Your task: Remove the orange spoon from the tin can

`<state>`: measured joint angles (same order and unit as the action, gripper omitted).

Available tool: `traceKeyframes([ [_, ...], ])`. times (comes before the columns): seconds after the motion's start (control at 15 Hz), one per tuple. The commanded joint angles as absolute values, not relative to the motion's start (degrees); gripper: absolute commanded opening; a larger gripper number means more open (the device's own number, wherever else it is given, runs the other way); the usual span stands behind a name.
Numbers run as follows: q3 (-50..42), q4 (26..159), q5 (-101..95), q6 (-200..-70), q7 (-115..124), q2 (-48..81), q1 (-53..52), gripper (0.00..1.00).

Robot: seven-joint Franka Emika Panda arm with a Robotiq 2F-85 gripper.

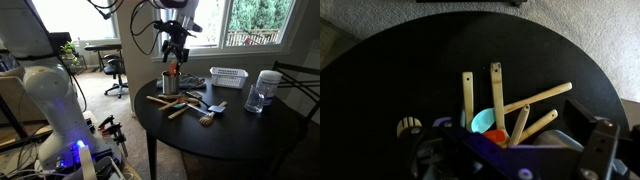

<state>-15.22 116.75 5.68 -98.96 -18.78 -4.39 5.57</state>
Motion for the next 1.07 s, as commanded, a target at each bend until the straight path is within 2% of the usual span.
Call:
traceKeyframes([
  [0.0, -14.5, 107.3, 11.6, -95.4, -22.7, 4.6, 8.1, 1.0],
  [0.33, -11.8, 93.2, 18.4, -89.2, -24.1, 15.7, 11.2, 1.0],
  [1.0, -4.7, 65.5, 17.8, -75.8, -21.7, 33.0, 14.6, 1.0],
])
